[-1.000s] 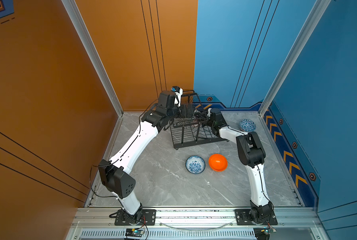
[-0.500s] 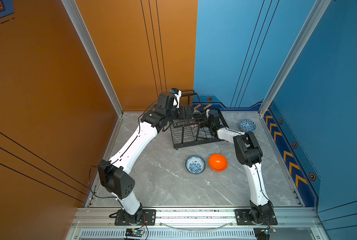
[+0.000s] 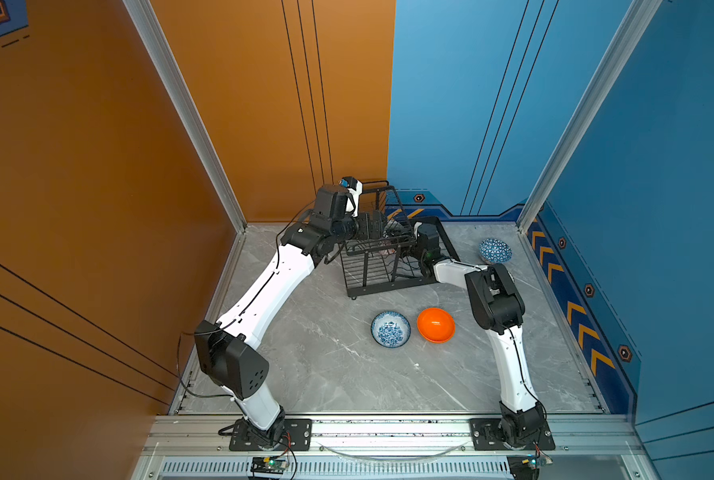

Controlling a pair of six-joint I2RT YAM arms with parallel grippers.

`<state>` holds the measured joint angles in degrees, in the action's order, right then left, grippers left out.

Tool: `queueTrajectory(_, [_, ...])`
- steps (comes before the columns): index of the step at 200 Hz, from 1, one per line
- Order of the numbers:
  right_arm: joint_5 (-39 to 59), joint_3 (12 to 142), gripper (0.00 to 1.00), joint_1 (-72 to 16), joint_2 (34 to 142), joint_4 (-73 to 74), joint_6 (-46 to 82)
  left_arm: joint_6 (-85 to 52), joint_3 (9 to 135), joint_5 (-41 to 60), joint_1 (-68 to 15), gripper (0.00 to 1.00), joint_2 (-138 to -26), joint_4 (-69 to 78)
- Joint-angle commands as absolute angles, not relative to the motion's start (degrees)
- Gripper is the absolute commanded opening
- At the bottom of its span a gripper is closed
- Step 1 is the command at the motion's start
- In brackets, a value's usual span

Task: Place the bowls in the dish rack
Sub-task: 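Lower the orange-and-blue bowl into the rack slots beside the green bowl with right gripper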

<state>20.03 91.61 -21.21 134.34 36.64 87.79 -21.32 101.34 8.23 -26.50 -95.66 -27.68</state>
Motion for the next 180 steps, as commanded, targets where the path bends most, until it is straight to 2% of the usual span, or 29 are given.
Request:
queueTrajectory(1, [17.69,89.44,0.0,-22.25,131.27,35.51,89.44,-22.13,100.46,9.14,-25.93,0.98,-94.05,-27.69])
queueTrajectory(80, [16.5,89.37,0.0,-22.61,130.94,33.32,93.45,-22.49,99.71,9.1,-25.83,0.98,-93.67,-27.09])
queueTrajectory(106, [16.63,89.48,0.09,-22.63,130.87,32.96,94.22,-22.5,99.01,8.88,-25.75,0.98,-93.23,-27.11])
queueTrajectory(180, [17.76,89.66,0.2,-22.25,130.94,31.2,94.14,-22.8,98.16,8.65,-25.76,0.98,-92.71,-26.21])
